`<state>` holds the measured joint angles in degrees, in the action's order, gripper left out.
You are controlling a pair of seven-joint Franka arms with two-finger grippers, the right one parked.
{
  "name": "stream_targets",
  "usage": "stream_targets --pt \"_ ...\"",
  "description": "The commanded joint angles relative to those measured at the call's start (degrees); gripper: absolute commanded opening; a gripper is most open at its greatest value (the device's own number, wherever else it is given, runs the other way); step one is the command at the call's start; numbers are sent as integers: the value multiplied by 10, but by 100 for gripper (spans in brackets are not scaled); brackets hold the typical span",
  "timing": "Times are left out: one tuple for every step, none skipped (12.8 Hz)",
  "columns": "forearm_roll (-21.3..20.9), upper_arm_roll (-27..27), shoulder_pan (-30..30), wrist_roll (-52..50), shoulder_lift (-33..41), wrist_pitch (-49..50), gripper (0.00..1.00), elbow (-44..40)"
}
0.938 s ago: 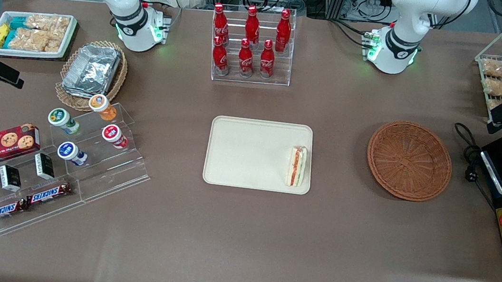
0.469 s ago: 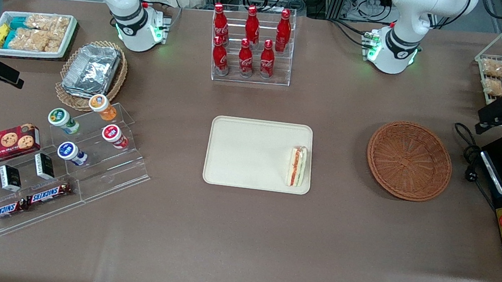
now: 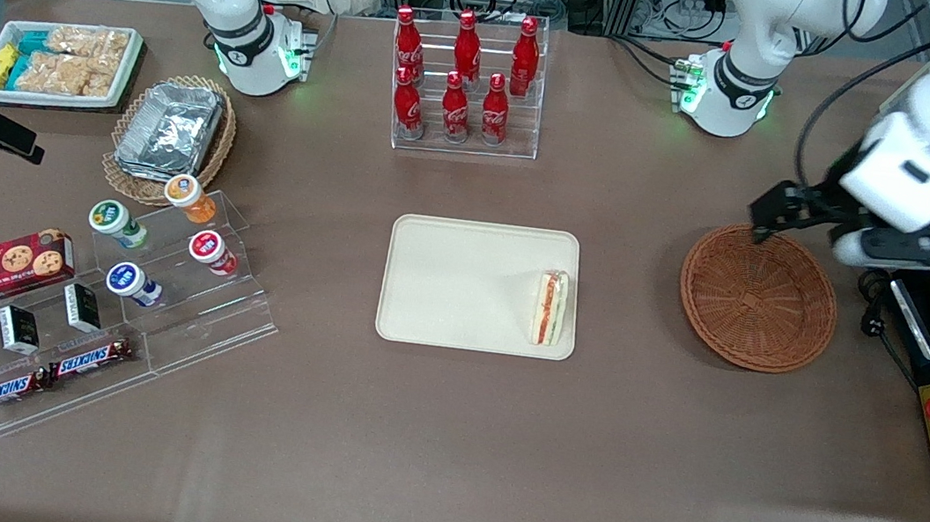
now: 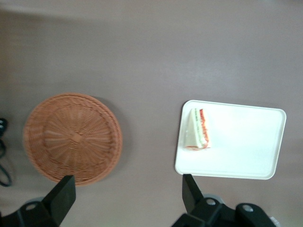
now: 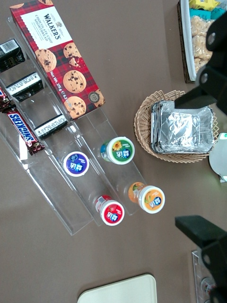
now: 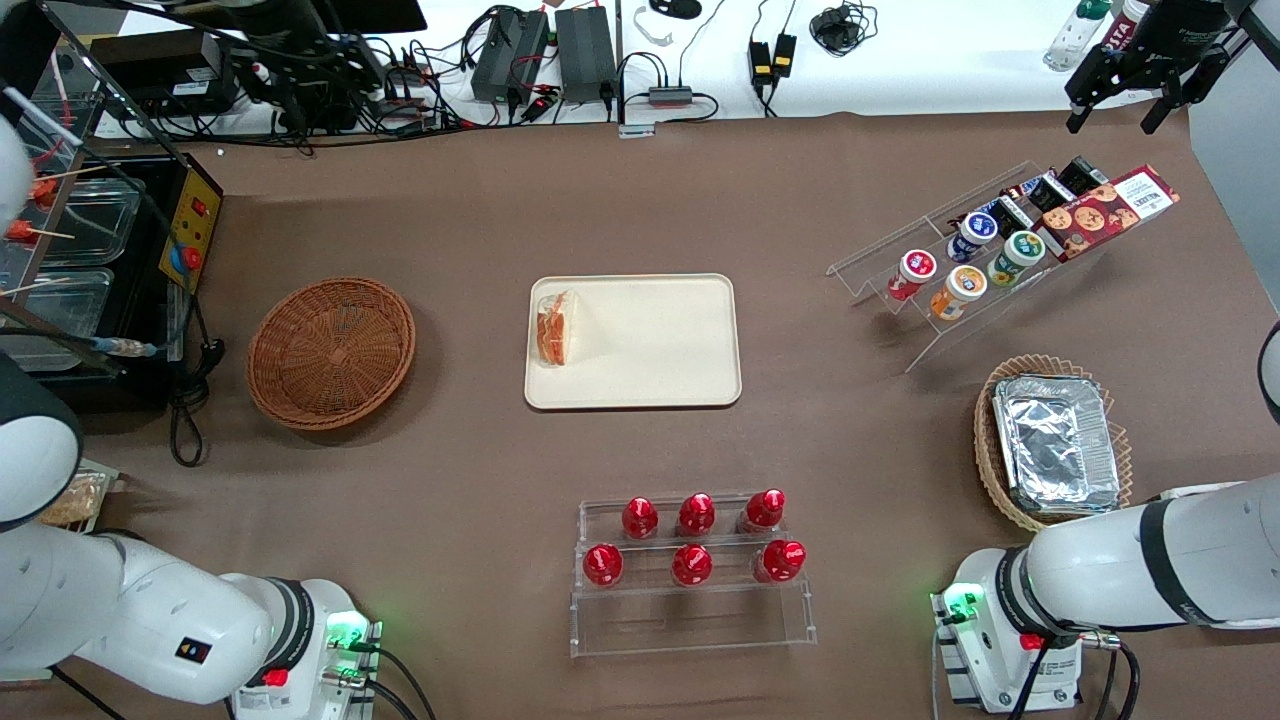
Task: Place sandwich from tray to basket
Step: 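Move the left gripper from the basket over the wrapped sandwich on the tray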
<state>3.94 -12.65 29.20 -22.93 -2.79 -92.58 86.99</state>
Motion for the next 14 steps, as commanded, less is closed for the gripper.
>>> stream_targets --pt "16 -70 92 -53 -36 -33 100 -10" --pt "36 -69 96 -82 -51 -41 100 -9" --pt "37 -68 100 -96 -63 -57 100 0" --pt "35 -67 113 -97 -66 -84 100 20" --pt "34 -67 123 -98 -66 -108 100 45" --pt "32 -67 139 -103 -69 -130 100 68" --pt "31 -67 153 -105 -76 -152 100 88" --pt "30 -67 163 -105 -85 -172 100 105" --pt "30 -67 180 -105 -95 -191 100 118" --pt "31 -67 191 -105 -108 -209 100 126" --pt "31 -66 194 -105 -123 -227 100 134" --pt "32 -63 209 -107 -143 -245 100 139" --pt "32 -63 222 -115 -161 -266 100 147" --pt "31 -63 226 -120 -176 -290 100 155"
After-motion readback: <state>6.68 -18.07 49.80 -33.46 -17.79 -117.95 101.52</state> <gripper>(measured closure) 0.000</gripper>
